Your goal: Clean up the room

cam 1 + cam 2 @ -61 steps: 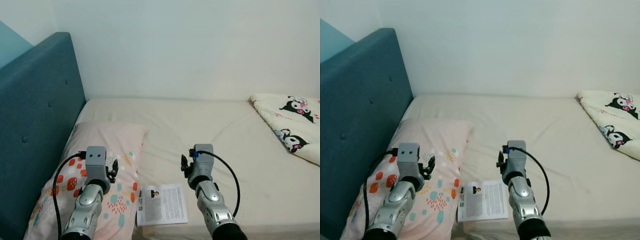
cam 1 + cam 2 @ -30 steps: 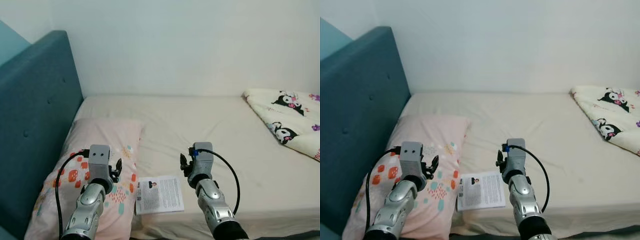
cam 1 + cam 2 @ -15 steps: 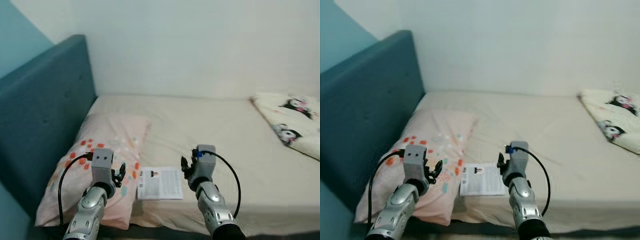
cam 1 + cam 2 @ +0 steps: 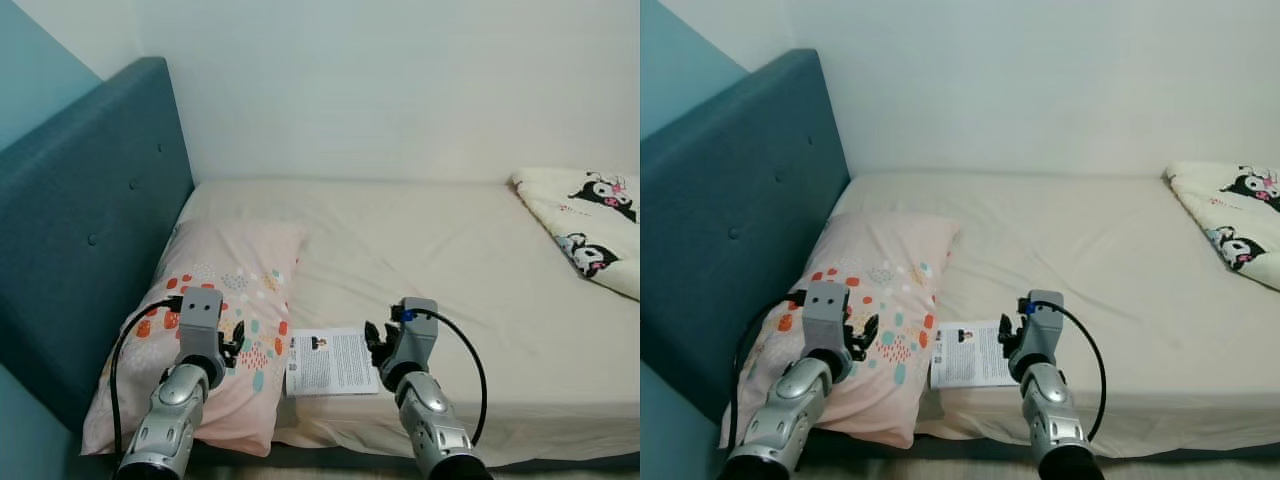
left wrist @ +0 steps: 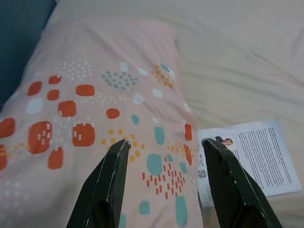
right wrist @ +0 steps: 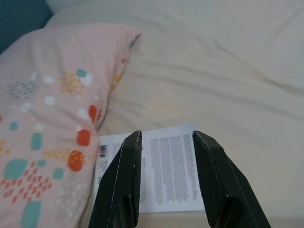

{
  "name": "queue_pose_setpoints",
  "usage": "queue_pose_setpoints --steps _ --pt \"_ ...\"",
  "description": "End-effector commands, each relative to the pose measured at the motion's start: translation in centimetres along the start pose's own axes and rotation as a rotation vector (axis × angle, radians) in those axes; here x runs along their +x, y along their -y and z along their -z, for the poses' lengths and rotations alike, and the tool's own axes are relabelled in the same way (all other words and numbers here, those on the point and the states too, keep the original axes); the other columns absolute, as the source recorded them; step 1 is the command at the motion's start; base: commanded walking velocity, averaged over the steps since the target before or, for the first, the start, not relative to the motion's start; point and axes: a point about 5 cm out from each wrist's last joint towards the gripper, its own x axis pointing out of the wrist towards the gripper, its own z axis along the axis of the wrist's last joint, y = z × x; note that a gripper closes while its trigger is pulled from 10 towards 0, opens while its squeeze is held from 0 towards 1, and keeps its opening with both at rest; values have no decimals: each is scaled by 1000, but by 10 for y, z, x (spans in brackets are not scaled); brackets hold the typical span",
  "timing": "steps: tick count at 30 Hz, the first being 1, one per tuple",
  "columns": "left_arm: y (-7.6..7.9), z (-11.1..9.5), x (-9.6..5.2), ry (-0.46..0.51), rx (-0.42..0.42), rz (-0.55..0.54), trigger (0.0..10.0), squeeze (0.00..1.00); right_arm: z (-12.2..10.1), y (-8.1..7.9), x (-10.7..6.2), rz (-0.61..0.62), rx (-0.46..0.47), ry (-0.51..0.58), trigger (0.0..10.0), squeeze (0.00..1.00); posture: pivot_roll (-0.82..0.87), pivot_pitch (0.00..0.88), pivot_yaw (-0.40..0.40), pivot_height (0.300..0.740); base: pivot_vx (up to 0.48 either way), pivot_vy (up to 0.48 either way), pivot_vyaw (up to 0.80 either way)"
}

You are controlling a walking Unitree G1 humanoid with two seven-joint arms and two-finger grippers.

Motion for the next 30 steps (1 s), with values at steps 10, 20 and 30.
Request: queue_pose_setpoints --steps 10,20,30 --pt "-8 4 0 -21 -64 -79 10000 0 -13 -10 3 -34 -56 56 10000 0 35 0 -52 740 0 0 0" --pt "-3 7 -6 -1 -27 -57 10000 0 -17 -14 4 -76 -78 60 10000 0 37 0 -75 740 0 0 0" --pt "2 7 -5 14 -45 -82 10000 0 -16 -12 2 -105 -135 46 10000 0 17 0 -108 740 0 0 0"
